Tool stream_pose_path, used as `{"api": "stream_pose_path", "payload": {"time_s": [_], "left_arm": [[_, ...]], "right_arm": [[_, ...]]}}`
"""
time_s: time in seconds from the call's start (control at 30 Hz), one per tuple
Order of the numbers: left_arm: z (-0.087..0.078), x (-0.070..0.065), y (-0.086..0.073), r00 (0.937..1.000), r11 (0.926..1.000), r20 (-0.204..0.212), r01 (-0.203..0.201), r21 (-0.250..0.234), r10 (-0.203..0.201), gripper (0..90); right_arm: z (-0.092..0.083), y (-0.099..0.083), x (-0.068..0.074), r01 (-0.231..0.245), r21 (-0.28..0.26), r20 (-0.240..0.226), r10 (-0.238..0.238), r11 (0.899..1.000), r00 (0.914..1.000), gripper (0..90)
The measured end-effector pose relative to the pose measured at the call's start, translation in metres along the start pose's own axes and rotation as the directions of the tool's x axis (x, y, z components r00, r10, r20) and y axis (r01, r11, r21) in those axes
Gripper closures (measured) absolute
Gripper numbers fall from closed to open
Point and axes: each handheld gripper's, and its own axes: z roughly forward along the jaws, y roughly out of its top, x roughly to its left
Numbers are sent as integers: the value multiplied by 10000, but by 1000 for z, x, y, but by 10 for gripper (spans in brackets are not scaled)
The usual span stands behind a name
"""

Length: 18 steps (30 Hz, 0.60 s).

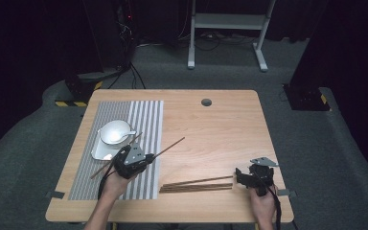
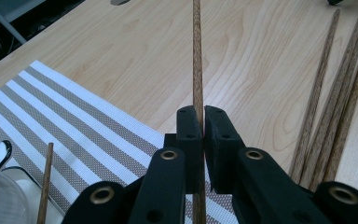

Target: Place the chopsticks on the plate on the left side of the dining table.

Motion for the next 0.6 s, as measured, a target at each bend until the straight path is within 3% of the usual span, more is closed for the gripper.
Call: {"api": "stream_pose_path", "payload": {"time_s": [0.6], "left_arm": [[-9,7,-9,9996,9998,-230,187,109,-184,849]], "right_arm": [[0,0,0,-17,3,1,17,10000,10000,137]]}}
